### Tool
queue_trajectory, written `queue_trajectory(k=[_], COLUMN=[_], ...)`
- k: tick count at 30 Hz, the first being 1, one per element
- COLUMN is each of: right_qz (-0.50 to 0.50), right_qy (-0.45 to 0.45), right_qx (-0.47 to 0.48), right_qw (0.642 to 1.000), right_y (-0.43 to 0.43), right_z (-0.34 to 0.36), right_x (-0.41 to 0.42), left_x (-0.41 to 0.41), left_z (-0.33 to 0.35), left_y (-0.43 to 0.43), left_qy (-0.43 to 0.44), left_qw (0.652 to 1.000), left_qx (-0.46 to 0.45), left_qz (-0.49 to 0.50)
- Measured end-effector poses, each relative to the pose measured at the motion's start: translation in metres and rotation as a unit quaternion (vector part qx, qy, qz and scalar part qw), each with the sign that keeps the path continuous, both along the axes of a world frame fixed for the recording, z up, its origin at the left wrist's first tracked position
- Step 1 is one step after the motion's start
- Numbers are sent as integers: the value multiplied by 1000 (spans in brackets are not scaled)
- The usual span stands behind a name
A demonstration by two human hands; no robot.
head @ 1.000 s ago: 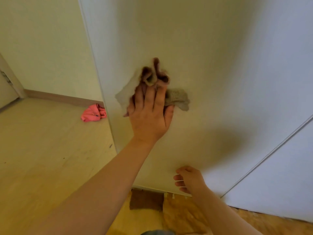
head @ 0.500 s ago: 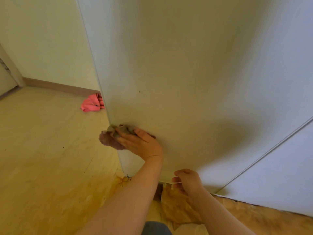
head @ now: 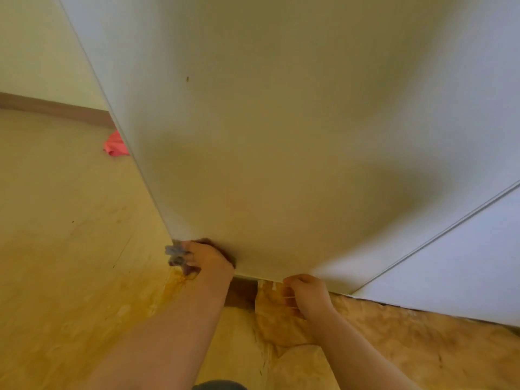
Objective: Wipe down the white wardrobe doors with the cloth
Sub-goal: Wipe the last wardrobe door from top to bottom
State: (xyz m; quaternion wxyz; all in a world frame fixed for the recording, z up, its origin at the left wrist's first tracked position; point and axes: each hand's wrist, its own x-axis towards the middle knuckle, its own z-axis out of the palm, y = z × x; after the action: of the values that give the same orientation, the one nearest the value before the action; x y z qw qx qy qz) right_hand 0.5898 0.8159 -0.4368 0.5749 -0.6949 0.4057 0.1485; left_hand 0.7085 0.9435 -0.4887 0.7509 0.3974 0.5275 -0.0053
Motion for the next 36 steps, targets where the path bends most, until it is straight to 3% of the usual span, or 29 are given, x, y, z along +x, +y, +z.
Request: queue_trajectory(k=[4, 11, 18, 23, 28, 31, 34, 36], right_qz=[-20, -62, -121, -174, -208, -207, -199, -189], right_qy=[18, 41, 20, 2, 24, 38, 39, 39], right_qx=[-7, -29, -56, -81, -78, -73, -59, -55], right_qw=[1000, 997, 991, 981, 975, 975, 977, 980], right_y=[-11, -43, -77, -101, -108, -107, -105, -104], right_z=[-23, -43, -38, -31, -5, 33, 88, 142], right_x=[-8, -26, -44, -60, -78, -85, -82, -79], left_x=[-5, -44, -95, -109, -107, -110, -115, -115], left_z=[-37, -36, -17, -18, 11, 58, 121, 181], left_y=[-6, -61, -139, -168, -167, -164, -162, -160], left_qy=[15, 41, 37, 73, 67, 73, 85, 87], left_qw=[994, 968, 947, 924, 884, 847, 784, 769], left_qx=[-106, -231, -279, -231, -75, -31, 5, 22], left_qz=[-20, -85, -154, -296, -457, -525, -615, -634])
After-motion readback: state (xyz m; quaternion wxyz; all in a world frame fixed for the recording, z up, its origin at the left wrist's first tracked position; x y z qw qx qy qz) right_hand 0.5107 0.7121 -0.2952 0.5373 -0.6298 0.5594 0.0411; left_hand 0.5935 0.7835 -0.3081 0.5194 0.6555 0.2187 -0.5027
